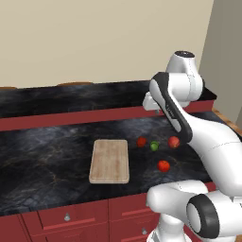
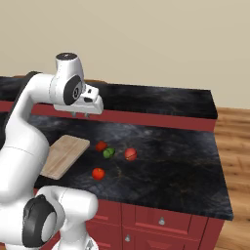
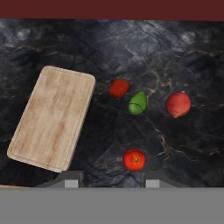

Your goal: Place the avocado, onion, tomato, and bell pepper on the cutting board.

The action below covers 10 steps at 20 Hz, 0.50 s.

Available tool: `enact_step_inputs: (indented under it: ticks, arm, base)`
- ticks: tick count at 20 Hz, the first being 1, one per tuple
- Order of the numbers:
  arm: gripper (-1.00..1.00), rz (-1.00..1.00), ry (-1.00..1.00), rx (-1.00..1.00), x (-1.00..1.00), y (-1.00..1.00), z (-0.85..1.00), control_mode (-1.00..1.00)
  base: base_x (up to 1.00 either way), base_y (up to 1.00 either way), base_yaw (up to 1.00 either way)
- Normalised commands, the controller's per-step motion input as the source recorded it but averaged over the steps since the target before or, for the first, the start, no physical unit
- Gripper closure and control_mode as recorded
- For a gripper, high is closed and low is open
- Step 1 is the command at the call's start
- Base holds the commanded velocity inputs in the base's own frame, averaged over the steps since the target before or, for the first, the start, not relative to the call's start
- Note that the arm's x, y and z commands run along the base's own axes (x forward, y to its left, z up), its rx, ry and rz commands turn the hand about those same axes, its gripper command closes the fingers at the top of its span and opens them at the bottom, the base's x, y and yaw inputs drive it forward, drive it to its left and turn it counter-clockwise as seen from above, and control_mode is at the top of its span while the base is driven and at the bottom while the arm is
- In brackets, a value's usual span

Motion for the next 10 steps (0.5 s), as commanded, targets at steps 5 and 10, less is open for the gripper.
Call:
enact_step_inputs:
  ticks: [5, 10]
  arm:
    - [-1.0, 0.0, 0.0, 0.0, -0.13, 0.0, -0.11, -1.0]
    - [-1.0, 0.0, 0.0, 0.0, -0.17, -0.15, -0.28, -1.0]
  base:
    - [0.0, 0.0, 0.0]
    - [0.0, 0.0, 0.0]
